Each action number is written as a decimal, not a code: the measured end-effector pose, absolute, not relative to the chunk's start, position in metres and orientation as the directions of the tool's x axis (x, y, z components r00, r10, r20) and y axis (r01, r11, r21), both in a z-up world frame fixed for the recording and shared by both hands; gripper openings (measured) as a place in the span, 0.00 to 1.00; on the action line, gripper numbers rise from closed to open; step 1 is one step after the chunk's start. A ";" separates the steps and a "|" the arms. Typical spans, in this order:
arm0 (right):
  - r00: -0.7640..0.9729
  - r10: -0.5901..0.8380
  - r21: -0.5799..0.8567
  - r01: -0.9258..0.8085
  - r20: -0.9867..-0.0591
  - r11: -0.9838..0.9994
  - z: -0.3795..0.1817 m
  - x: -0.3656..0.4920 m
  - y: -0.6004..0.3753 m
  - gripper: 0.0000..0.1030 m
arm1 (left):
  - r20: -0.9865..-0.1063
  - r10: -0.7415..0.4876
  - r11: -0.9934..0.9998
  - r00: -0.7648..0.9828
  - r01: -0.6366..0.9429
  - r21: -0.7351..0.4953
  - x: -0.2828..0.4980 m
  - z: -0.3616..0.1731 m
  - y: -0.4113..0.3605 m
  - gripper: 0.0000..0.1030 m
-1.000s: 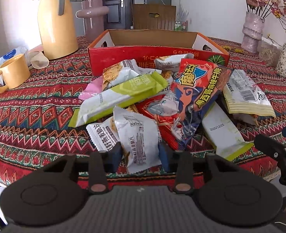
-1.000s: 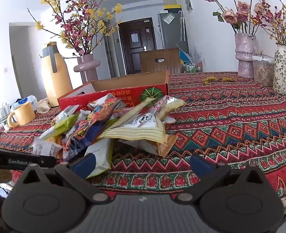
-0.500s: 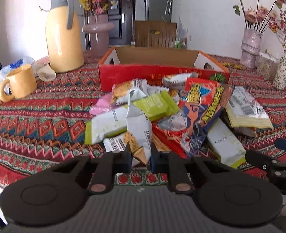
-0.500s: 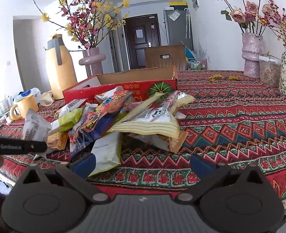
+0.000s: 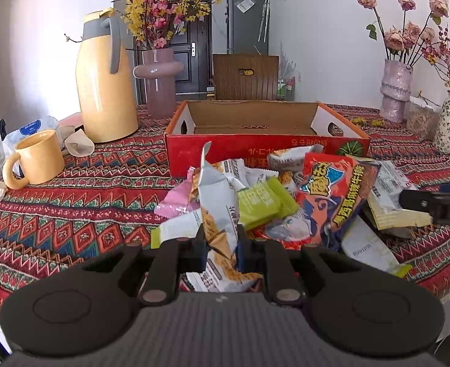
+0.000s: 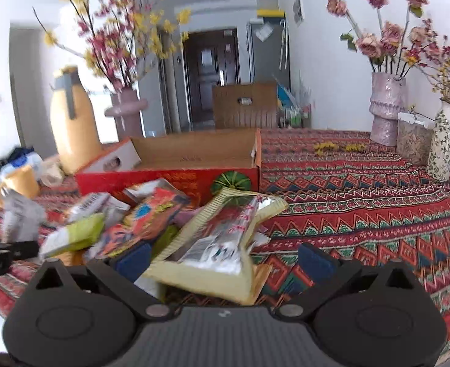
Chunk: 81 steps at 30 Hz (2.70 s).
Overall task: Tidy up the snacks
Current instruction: 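Grasp a white cookie packet with the left tool while the right tool grasps a white-and-red wrapper, then carry both packets over the red box and open both tools to drop them inside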
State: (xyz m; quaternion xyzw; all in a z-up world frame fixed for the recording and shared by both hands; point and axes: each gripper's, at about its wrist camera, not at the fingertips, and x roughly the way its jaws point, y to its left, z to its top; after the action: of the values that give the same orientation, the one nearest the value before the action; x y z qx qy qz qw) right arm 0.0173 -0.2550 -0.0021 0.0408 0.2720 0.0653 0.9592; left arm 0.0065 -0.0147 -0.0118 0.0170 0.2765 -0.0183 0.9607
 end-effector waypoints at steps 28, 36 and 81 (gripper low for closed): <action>0.805 0.197 0.184 -0.111 -0.559 0.977 0.005 0.058 -0.266 0.27 | -0.495 -0.059 0.996 0.867 0.085 0.030 0.035 0.006 -0.009 0.17; 0.843 0.188 0.191 -0.104 -0.504 0.976 0.023 0.056 -0.273 0.26 | -0.463 -0.050 0.995 0.885 0.083 0.052 0.050 0.026 -0.011 0.17; 0.831 0.287 0.273 -0.170 -0.477 0.947 0.011 0.262 -0.252 0.76 | -0.400 0.039 0.999 0.916 -0.035 0.015 0.233 0.019 -0.004 1.00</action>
State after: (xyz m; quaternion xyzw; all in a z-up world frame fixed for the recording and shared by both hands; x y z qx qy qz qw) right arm 0.2616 -0.2521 0.0106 0.1103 0.2650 0.1203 0.9503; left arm 0.2334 -0.0043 0.0193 0.0038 0.2043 0.0189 0.9787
